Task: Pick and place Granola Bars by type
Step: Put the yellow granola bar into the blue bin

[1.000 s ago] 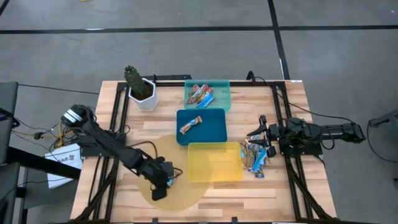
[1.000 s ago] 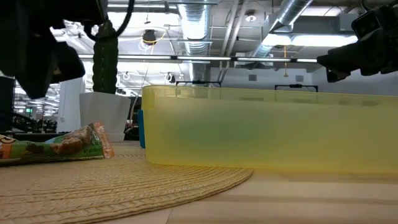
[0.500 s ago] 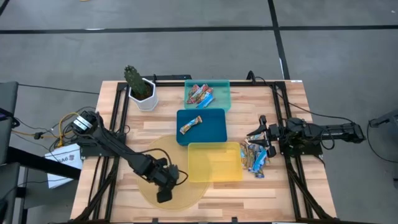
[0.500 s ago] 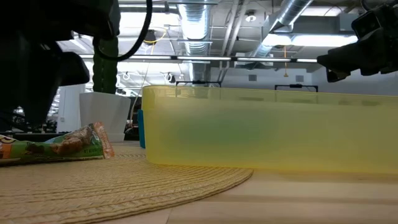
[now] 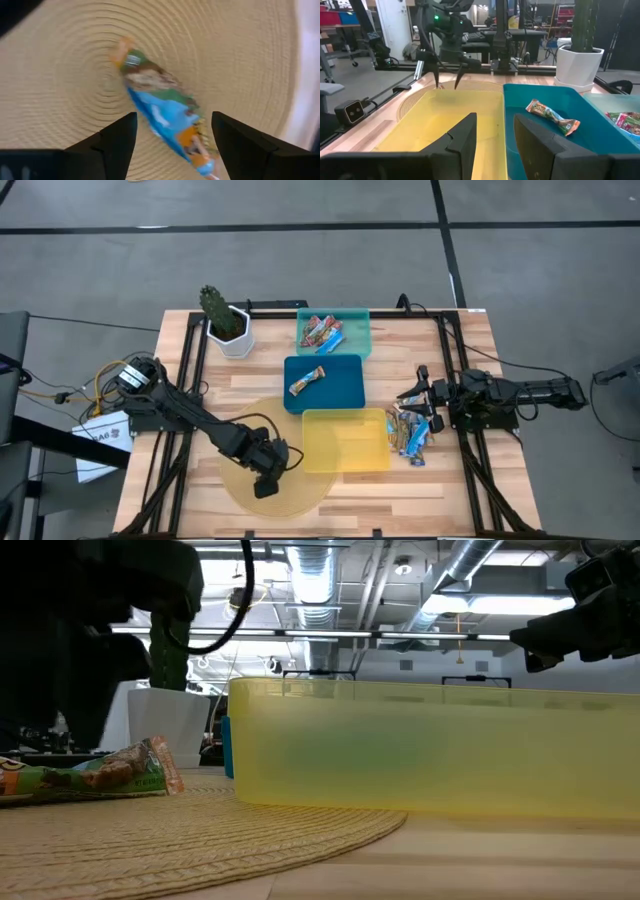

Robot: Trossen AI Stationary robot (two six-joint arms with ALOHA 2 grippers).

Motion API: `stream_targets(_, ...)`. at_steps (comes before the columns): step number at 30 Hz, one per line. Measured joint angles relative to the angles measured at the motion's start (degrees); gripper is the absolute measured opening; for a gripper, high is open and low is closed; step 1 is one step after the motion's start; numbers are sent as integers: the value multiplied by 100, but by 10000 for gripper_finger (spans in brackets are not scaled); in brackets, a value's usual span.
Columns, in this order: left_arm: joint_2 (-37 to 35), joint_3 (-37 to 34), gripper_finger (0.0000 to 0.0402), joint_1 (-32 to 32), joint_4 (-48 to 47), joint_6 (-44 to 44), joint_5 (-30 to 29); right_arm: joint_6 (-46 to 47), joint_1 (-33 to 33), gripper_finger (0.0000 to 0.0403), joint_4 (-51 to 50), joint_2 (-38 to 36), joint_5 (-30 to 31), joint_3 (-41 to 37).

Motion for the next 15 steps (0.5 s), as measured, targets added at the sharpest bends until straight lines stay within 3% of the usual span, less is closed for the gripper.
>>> stream_targets(15, 348, -4, 249, 70, 160, -150, -251, -2, -2, 124, 24, -2, 0, 2)
